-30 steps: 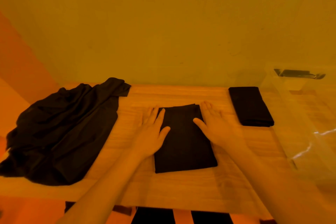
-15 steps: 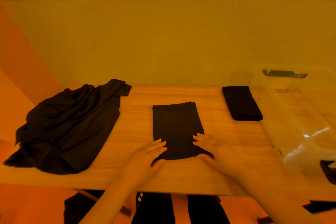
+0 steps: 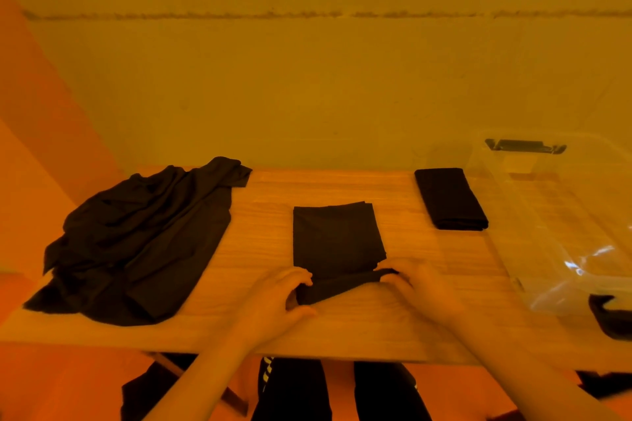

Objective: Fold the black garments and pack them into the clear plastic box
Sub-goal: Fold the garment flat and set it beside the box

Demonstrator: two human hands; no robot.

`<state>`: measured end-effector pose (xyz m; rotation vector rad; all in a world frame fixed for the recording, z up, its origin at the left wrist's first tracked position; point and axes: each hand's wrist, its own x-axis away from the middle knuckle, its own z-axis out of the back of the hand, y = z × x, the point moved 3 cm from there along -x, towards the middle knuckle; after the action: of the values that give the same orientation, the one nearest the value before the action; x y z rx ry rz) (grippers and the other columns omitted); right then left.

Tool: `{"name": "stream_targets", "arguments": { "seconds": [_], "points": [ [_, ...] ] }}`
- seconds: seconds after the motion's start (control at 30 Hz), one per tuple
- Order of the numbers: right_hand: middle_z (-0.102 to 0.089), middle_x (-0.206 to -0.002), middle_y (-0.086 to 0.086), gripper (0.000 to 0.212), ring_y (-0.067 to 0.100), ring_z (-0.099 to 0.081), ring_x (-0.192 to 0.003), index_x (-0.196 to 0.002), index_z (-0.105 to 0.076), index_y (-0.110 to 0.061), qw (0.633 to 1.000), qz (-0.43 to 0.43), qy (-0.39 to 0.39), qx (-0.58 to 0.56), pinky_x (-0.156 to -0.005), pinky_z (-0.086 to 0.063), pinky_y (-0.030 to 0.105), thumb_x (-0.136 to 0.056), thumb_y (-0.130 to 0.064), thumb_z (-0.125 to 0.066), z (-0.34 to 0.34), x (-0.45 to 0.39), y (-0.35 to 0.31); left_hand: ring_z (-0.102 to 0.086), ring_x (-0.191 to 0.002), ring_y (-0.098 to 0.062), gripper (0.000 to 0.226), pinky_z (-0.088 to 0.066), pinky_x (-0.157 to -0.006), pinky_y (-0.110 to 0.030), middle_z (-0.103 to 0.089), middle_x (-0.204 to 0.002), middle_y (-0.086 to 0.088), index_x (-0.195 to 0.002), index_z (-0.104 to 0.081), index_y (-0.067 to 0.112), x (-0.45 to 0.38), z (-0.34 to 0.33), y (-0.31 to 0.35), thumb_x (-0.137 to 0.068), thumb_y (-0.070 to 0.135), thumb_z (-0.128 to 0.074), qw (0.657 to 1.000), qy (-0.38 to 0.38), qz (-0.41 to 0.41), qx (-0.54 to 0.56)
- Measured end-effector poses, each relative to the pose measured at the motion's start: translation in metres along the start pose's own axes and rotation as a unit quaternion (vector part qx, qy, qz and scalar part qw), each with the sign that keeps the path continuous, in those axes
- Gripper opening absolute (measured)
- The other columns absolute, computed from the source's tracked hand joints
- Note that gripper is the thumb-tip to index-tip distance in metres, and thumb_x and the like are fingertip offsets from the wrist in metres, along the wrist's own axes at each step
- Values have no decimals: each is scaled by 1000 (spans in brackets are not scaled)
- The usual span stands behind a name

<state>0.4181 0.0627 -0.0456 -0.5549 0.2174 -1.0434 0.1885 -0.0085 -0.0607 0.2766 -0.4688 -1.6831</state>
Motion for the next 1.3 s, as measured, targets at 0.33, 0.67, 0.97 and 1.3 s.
{"name": "stream_targets", "arguments": {
  "seconds": [0.33, 0.67, 0.97, 1.3],
  "points": [
    [-54, -95, -14, 25, -7, -51, -81, -118, -56, -22, 988, -59, 53, -131, -63, -43, 8, -94, -20, -50, 17, -19, -7, -54, -72, -6, 20, -41, -65, -17, -58, -78, 6, -80, -56, 31, -26, 28, 9, -96, 24, -47, 943, 111, 134, 282],
    [-57, -81, -9, 20, 8, -56, -70, -110, -54, -22, 980, -137, 97, -106, -50, -37, 17, -96, -34, -46, 29, -110, -5, -38, -52, -11, 28, -27, -47, -22, -43, -63, 0, -73, -44, 19, -126, 35, -18, -99, 29, -41, 905, 231, 234, 270],
    [-27, -152, -1, 84, 18, -27, -139, -144, -30, -21, 988, 73, 46, 131, -112, -17, 27, -84, -70, 1, 8, -100, -14, -17, -142, -19, 52, -14, -116, -35, -23, -154, -2, -146, -27, 17, -107, 14, 17, -99, 39, -32, 982, 161, 86, -46],
    [-52, -134, -2, 77, 13, -44, -125, -132, -47, -23, 988, -49, -1, 147, -114, -12, 35, -85, -66, -3, 6, -63, -28, -12, -144, -19, 54, -15, -115, -35, -16, -156, -2, -149, -16, 23, -68, 15, -14, -99, 41, -29, 966, 117, 229, 10]
  ]
}}
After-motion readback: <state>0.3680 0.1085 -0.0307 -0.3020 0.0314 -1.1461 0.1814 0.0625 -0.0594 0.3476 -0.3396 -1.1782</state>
